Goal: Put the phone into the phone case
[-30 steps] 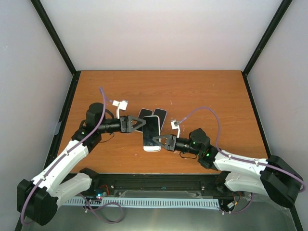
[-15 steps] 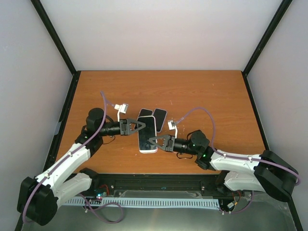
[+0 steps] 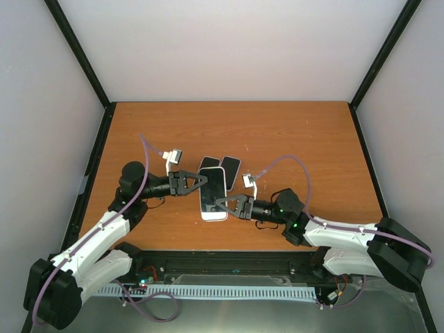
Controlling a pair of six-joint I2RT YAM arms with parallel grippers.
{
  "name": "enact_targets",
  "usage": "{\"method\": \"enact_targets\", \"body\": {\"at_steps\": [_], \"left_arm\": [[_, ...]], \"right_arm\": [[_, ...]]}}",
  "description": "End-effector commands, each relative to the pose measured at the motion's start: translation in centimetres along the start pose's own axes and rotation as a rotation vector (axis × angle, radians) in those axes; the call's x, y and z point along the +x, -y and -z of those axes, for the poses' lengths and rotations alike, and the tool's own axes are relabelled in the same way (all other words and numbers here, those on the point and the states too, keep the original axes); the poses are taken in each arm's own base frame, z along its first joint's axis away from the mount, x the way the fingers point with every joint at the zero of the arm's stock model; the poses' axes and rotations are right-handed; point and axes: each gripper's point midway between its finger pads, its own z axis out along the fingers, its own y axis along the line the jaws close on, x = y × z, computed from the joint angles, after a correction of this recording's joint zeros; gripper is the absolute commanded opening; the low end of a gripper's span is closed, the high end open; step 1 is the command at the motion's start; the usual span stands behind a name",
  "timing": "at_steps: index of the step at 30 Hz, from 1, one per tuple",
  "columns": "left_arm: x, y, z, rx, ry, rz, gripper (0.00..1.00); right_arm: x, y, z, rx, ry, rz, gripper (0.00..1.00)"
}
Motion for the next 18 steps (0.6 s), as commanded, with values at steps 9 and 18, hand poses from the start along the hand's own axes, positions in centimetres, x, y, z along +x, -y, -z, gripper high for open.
{"method": "enact_targets", "body": {"at_steps": [9,18], "left_arm": [[-0.7,1.3,0.5,0.034,0.054,-0.006,0.31],[-0.7,0.3,0.4,-0.002,0.066,0.024,0.03]], "right_arm": [[0.4,-2.1,0.9,-0.077,0.013,0.041,0.16],[0.6,-1.8,0.8,-0.064,0.007,0.037,0.16]]}}
